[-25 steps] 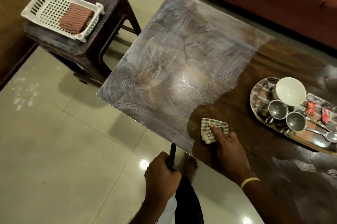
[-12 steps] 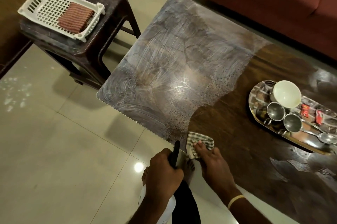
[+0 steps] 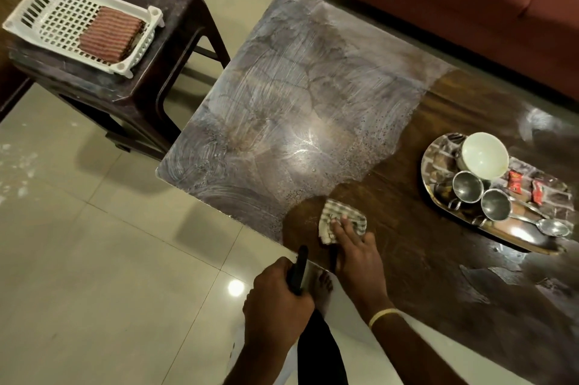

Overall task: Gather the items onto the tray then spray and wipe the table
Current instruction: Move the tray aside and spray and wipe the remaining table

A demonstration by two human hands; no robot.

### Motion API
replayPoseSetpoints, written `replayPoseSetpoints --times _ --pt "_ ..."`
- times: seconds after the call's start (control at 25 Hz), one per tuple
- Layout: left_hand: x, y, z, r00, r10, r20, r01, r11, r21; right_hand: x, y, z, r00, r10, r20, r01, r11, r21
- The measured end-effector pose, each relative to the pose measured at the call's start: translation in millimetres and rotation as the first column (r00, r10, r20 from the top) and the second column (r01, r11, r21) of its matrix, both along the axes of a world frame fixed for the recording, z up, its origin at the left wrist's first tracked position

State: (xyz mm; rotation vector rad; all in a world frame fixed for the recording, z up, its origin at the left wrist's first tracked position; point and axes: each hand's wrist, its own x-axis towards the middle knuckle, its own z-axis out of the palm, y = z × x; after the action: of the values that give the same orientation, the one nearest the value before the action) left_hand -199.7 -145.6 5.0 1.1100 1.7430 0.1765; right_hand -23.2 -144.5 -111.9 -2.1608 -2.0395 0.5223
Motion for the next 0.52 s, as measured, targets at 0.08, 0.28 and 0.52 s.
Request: replayPoseSetpoints --times 0.08,0.28,0.52 --pt "-1 5 2 0.999 -0.034 -0.04 0.035 0.999 0.01 -23 -26 -2 0.993 0.115 -0.023 -0.115 0.993 0.001" --pt "-3 25 0 0.999 -0.026 -0.036 0.025 0.999 -0.037 -39 60 -3 0.963 0.268 0.0 -0.268 0.963 0.007" --pt "-19 47 6 1.0 -0.002 0.006 0.003 1.0 -0.029 -35 49 3 0.993 -0.115 -0.036 0.114 0.993 -0.016"
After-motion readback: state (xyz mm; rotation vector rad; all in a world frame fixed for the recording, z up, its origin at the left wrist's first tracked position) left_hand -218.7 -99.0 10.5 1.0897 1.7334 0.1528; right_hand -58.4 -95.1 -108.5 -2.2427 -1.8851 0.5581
